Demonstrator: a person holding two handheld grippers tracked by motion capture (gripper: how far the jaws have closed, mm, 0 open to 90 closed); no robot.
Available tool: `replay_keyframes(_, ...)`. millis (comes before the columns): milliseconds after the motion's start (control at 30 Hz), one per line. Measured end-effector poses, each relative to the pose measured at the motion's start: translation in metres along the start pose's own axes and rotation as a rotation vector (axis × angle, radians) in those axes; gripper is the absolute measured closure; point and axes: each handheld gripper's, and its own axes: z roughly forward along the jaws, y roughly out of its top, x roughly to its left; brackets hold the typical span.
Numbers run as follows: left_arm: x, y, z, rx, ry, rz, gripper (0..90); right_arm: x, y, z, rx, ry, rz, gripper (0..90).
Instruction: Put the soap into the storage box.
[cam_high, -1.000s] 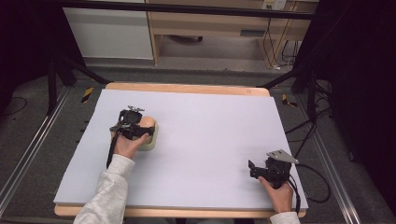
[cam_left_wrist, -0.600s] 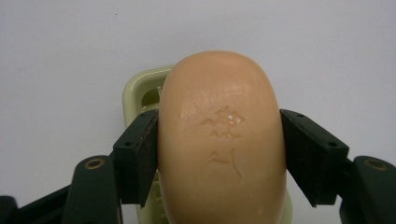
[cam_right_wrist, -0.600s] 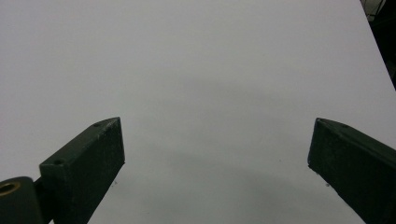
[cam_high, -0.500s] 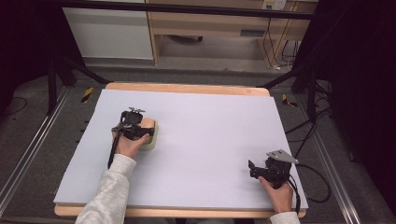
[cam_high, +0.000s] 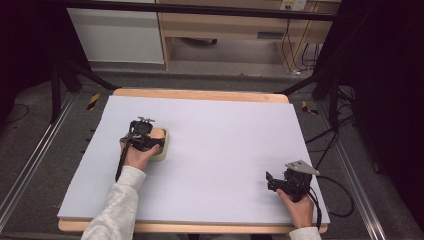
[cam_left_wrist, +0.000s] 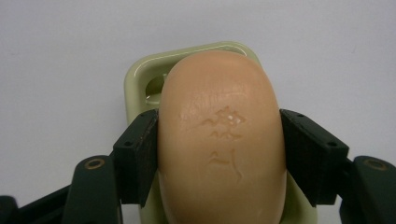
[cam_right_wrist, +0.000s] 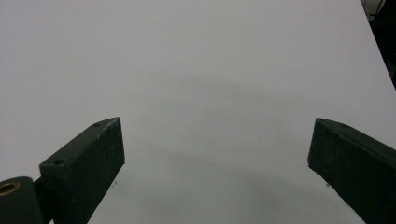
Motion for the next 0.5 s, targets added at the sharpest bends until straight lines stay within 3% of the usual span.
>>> replay_keyframes(500, 0.0006, -0.0013, 0.0043, 0.007, 0.010, -0.010, 31.6, -0.0003, 0.0000, -0.0002, -0.001, 0.001, 0.003, 4.1)
